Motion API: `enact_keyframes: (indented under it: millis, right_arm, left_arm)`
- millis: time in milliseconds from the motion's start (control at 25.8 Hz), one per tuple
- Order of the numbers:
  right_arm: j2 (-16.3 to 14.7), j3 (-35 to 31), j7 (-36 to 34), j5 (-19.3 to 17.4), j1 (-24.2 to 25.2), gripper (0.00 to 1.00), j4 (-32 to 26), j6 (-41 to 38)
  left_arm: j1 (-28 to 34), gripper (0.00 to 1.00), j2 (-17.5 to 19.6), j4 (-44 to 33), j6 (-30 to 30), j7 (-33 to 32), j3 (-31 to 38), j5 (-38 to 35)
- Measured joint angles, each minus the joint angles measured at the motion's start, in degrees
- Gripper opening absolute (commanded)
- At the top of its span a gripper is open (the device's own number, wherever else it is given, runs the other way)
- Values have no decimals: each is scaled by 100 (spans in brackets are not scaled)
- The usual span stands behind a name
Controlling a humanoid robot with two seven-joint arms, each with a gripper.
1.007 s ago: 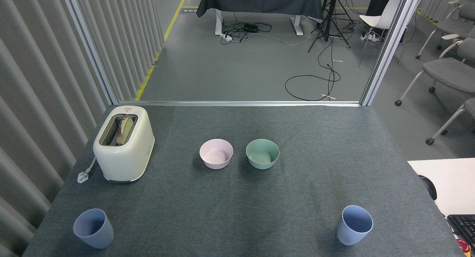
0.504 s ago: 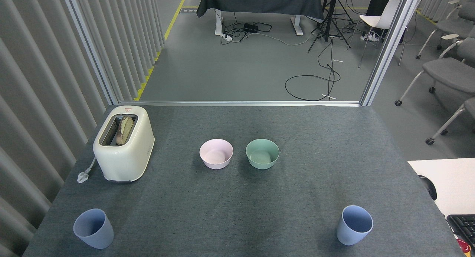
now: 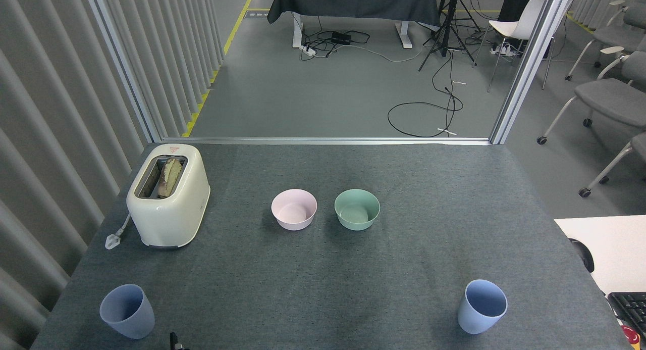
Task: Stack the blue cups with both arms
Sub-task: 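Reach the left gripper to the blue cup nearest it and grasp it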
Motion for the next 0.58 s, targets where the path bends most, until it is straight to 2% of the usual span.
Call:
enact_keyframes:
  millis: [349,581]
  right_arm:
    - [-1,-2,-13,0,2,100,14,11]
    - [-1,-5,-13,0,7,100,22,12]
  left_arm:
    - [-581,100,63,645,12,-5,7,73]
    - [-834,100,167,919,229,-6,54,97]
